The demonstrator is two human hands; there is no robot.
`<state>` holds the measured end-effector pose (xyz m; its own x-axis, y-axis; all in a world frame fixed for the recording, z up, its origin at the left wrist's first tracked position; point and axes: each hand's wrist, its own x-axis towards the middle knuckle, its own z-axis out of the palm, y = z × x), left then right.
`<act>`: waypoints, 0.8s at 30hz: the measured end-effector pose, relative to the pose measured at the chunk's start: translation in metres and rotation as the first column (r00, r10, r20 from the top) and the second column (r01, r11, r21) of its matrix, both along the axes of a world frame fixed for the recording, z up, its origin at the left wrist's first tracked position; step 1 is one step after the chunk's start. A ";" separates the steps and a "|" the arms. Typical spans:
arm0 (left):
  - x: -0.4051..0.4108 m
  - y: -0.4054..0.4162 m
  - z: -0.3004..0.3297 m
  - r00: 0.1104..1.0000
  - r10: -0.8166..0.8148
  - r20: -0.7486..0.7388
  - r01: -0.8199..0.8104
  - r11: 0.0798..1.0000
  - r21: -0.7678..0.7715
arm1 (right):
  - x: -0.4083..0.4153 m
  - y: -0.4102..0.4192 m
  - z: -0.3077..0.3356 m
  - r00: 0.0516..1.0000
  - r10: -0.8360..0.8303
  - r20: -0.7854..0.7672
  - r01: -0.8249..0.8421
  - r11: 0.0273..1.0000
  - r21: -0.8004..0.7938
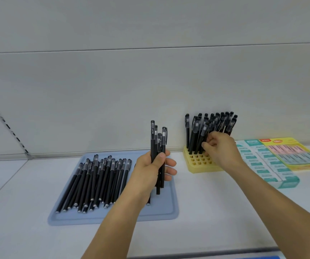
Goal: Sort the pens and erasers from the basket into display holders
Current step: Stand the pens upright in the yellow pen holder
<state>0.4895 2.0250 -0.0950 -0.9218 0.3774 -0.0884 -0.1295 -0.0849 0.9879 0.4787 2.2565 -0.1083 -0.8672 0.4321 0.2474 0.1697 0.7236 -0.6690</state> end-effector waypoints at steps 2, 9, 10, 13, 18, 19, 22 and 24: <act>0.000 0.000 -0.001 1.000 -0.026 0.015 0.026 0.999 0.030 | 0.001 0.000 0.002 0.999 -0.046 -0.004 0.046 0.999 0.023; -0.001 0.010 -0.003 0.993 -0.115 0.025 0.112 0.989 0.092 | 0.033 -0.040 0.014 0.992 0.104 -0.077 -0.116 0.976 -0.186; -0.001 0.014 -0.003 0.990 -0.144 0.012 0.143 0.987 0.073 | 0.037 -0.049 0.021 0.967 0.222 -0.128 -0.251 0.915 -0.315; 0.004 0.024 -0.003 0.973 -0.230 -0.031 0.231 0.973 0.025 | 0.043 -0.055 0.034 0.908 0.375 -0.188 -0.420 0.815 -0.400; 0.000 0.027 -0.010 0.994 -0.109 0.000 0.109 0.994 0.021 | 0.040 -0.017 0.044 0.941 0.008 -0.339 -0.170 0.876 -0.451; -0.001 0.025 -0.011 0.995 -0.096 0.011 0.096 0.995 0.025 | 0.039 -0.008 0.044 0.932 -0.051 -0.360 -0.105 0.910 -0.400; -0.001 0.022 -0.013 0.996 -0.091 0.015 0.090 0.995 0.036 | 0.031 0.012 0.037 0.927 -0.086 -0.366 -0.002 0.972 -0.236; 0.000 0.022 -0.013 0.995 -0.095 0.010 0.094 0.995 0.042 | 0.024 0.017 0.030 0.940 -0.075 -0.334 0.014 0.983 -0.181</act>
